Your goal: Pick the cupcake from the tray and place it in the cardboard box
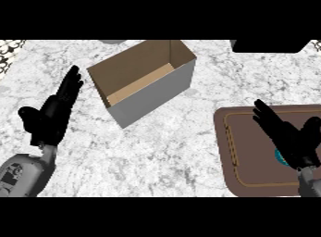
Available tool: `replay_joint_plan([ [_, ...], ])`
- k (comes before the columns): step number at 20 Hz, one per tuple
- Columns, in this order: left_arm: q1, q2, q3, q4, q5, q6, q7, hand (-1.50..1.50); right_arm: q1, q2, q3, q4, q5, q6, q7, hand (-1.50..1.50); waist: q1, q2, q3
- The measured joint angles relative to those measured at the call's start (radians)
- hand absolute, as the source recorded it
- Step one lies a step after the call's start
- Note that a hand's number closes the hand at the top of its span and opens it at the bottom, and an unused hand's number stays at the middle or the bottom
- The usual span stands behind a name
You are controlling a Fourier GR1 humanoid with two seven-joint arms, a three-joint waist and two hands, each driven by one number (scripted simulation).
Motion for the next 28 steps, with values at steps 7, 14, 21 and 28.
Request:
replay_joint_plan([
  [7,0.089,0.128,0.074,0.107,-0.095,0.036,-0.013,0.0,-0.016,-0.121,-0.115,-0.018,-0.035,0.197,-0.174,-1.5,-0.005,-0.015,-0.004],
  [14,0.162,0.185,0.102,0.157,-0.124,0.046,-0.014,0.0,0.092,-0.248,-0.144,0.083,0.168,0.293,-0.597,-1.5,-0.015,-0.009,0.004],
  [21,0.168,0.19,0.122,0.198,-0.135,0.029,-0.046,0.0,0.081,-0.31,-0.203,0.319,0.262,0.362,-0.961,-1.5,-0.005,-0.002,0.005],
  [28,0.124,0.172,0.121,0.232,-0.157,0.023,-0.04,0.0,-0.04,-0.446,-0.129,0.425,0.506,0.283,-1.024,-1.5,0.009,0.001,0.003],
])
